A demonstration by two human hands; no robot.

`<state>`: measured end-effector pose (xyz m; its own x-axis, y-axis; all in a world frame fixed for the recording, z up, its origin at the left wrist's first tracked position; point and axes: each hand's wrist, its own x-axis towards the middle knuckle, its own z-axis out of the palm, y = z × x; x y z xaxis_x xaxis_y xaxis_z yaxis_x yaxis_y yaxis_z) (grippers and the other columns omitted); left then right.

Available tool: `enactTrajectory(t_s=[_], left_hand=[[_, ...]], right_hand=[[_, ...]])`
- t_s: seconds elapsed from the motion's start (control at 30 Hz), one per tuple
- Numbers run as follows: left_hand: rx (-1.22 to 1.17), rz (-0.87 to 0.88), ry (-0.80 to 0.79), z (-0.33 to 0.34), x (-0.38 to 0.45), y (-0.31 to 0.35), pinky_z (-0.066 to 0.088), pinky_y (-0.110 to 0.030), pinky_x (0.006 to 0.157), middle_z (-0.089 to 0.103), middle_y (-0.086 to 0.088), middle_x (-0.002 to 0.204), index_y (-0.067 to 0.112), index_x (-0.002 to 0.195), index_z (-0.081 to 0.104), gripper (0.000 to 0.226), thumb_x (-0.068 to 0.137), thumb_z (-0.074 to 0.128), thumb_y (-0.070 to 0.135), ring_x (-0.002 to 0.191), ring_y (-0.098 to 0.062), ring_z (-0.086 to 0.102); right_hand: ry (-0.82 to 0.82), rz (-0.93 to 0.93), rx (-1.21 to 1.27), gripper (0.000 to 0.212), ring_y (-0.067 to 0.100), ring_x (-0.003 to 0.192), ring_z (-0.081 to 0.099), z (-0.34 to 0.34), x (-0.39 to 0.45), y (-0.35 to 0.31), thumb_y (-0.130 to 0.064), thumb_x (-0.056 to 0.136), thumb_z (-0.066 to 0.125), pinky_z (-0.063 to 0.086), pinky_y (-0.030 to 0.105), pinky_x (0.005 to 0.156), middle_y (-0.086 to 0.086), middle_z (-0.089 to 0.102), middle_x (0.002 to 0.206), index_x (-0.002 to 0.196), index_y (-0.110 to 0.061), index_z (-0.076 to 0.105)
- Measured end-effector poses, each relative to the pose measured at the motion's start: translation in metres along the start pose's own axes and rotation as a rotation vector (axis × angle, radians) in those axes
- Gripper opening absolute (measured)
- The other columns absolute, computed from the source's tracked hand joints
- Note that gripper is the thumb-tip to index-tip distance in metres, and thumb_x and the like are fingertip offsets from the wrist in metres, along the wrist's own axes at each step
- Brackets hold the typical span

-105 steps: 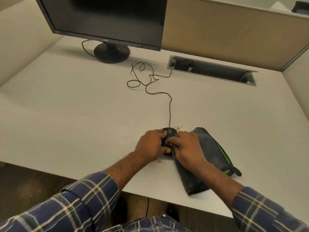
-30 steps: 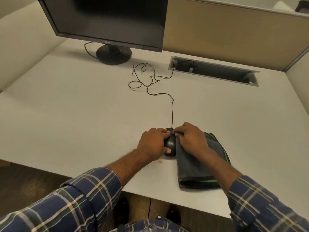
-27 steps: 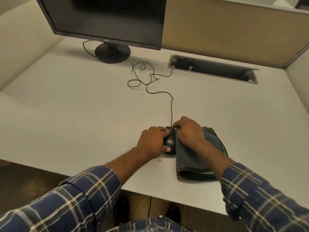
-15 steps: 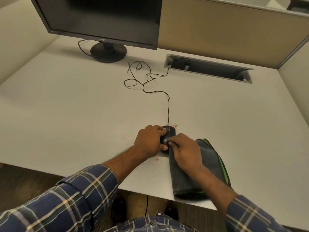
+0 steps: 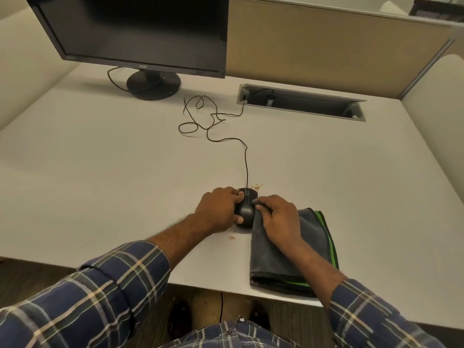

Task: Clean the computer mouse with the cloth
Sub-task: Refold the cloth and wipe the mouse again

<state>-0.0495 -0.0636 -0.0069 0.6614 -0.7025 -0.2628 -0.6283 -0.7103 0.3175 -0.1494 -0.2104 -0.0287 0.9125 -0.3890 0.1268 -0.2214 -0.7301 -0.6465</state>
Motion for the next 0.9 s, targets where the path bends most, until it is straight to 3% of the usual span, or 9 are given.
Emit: enactTrajectory(t_s=[0.17, 0.3, 0.4, 0.57, 0.9], left_hand=[[0.039, 0.015, 0.010, 0.003, 0.001, 0.000, 0.036, -0.040, 0.107, 0.040, 0.000, 0.151, 0.023, 0.148, 0.037, 0.072, 0.087, 0.066, 0.043, 0.134, -0.023, 0.038], [0.048, 0.009, 0.009, 0.003, 0.001, -0.002, 0.035, -0.040, 0.108, 0.039, 0.002, 0.152, 0.025, 0.148, 0.037, 0.072, 0.086, 0.067, 0.044, 0.136, -0.022, 0.037], [0.057, 0.016, -0.002, 0.002, 0.001, 0.000, 0.035, -0.039, 0.107, 0.039, 0.002, 0.152, 0.025, 0.148, 0.037, 0.072, 0.085, 0.067, 0.046, 0.135, -0.022, 0.037], [0.064, 0.025, 0.008, 0.000, 0.002, 0.000, 0.037, -0.039, 0.104, 0.042, 0.002, 0.150, 0.026, 0.147, 0.039, 0.071, 0.085, 0.067, 0.047, 0.133, -0.022, 0.039], [0.044, 0.041, 0.024, 0.001, 0.001, -0.003, 0.036, -0.038, 0.105, 0.044, 0.000, 0.148, 0.024, 0.147, 0.039, 0.071, 0.086, 0.067, 0.045, 0.131, -0.023, 0.041]], right_hand=[[-0.026, -0.086, -0.028, 0.017, 0.012, 0.088, 0.062, 0.001, -0.038, 0.000, -0.022, 0.092, 0.060, 0.050, 0.035, 0.084, -0.005, 0.071, 0.098, 0.105, -0.023, 0.072], [-0.134, -0.267, -0.226, 0.018, 0.013, 0.085, 0.058, 0.013, -0.060, -0.006, -0.021, 0.091, 0.059, 0.045, 0.031, 0.076, -0.006, 0.070, 0.096, 0.102, -0.026, 0.073], [-0.049, -0.167, -0.099, 0.017, 0.011, 0.086, 0.059, 0.009, -0.056, -0.001, -0.023, 0.092, 0.062, 0.046, 0.031, 0.077, -0.006, 0.070, 0.095, 0.102, -0.023, 0.075], [0.198, 0.090, 0.118, 0.016, -0.001, 0.089, 0.057, -0.003, -0.026, 0.005, -0.018, 0.092, 0.062, 0.047, 0.017, 0.085, -0.011, 0.066, 0.095, 0.102, -0.023, 0.073], [-0.049, 0.042, -0.183, 0.023, 0.015, 0.089, 0.054, 0.006, 0.027, 0.012, -0.020, 0.094, 0.054, 0.037, 0.025, 0.077, -0.001, 0.063, 0.095, 0.104, -0.021, 0.074]])
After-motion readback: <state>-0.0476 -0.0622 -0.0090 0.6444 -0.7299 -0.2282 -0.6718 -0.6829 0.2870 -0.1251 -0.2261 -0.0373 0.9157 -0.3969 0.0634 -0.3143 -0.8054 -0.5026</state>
